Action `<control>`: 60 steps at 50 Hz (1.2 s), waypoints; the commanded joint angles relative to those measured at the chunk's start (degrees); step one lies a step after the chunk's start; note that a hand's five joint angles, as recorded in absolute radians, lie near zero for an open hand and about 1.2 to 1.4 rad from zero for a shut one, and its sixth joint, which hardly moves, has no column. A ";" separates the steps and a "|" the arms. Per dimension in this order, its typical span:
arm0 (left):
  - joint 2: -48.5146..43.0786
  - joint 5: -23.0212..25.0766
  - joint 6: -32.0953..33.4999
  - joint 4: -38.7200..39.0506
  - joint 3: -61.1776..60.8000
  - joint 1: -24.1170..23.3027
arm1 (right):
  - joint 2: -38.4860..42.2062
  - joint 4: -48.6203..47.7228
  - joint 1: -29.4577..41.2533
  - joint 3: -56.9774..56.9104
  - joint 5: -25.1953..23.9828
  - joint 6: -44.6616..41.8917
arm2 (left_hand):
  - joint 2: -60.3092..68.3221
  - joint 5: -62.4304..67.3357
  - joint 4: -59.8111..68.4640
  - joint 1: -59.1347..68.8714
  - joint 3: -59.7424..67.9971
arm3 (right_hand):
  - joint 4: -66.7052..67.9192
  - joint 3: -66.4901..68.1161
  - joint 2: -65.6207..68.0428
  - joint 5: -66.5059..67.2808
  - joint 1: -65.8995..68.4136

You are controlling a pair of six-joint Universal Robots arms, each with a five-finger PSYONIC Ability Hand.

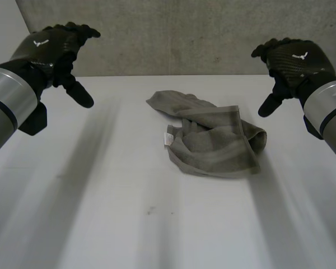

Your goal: Fold the towel.

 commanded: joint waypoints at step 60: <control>-0.24 -2.55 -0.16 8.20 -11.18 1.34 | 30.77 -13.77 28.72 -13.99 2.41 20.10 | 1.79 -0.40 1.64 1.24 1.62 | 66.71 67.69 67.12 67.25 67.97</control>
